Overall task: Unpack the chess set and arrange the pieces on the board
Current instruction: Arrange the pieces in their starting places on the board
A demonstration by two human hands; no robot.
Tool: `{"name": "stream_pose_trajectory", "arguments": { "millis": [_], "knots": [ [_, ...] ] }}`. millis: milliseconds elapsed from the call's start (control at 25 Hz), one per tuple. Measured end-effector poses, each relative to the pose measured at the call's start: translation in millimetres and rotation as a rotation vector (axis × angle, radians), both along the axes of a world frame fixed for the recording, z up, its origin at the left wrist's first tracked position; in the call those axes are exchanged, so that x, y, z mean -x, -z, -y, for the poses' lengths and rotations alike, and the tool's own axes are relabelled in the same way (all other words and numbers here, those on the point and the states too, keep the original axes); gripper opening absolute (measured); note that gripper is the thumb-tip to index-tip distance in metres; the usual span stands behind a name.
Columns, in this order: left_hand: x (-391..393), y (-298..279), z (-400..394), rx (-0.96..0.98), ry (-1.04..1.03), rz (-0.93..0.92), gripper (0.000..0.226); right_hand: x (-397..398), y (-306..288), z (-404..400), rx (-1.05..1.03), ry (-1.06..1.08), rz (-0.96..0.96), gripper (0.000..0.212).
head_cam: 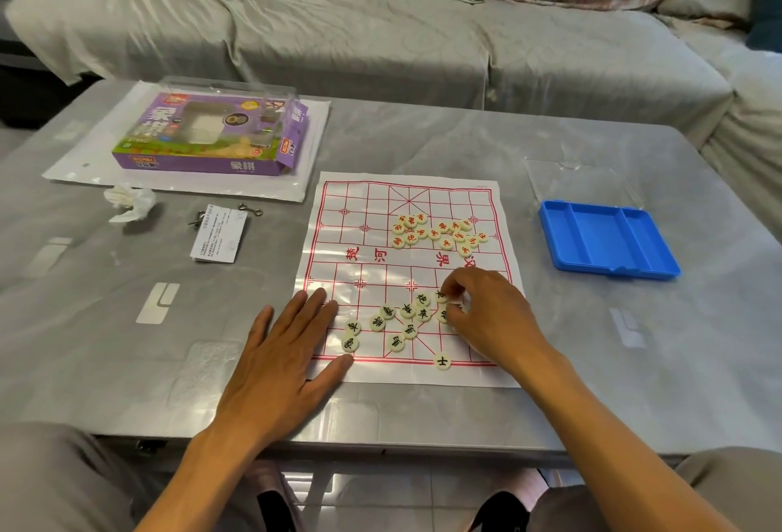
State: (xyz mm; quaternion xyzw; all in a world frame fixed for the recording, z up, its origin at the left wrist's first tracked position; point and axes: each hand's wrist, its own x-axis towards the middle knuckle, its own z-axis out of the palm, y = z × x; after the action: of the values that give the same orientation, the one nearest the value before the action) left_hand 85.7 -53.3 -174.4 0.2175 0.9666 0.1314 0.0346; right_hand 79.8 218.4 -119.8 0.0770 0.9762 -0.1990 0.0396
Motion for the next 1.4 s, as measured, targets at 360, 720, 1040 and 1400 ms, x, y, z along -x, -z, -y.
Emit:
{"name": "stream_pose_trajectory", "arguments": {
  "millis": [360,720,1040,1400],
  "knots": [
    [-0.8,-1.9,0.0,-0.013,0.001,-0.004,0.077,1.8,-1.6,-5.1,-0.045,0.027,0.024,0.013],
    [-1.5,-4.1,-0.4,-0.009,-0.001,-0.004,0.077,-1.0,3.9,-8.0,-0.041,-0.022,-0.024,0.023],
    [-2.0,-7.1,-1.5,0.002,-0.01,0.009,0.077,1.4,5.6,-18.4,0.038,0.024,-0.018,0.031],
    [-1.5,-8.2,-2.4,0.001,-0.011,0.017,0.079,3.4,11.6,-16.4,-0.012,0.046,-0.055,0.027]
  ]
}}
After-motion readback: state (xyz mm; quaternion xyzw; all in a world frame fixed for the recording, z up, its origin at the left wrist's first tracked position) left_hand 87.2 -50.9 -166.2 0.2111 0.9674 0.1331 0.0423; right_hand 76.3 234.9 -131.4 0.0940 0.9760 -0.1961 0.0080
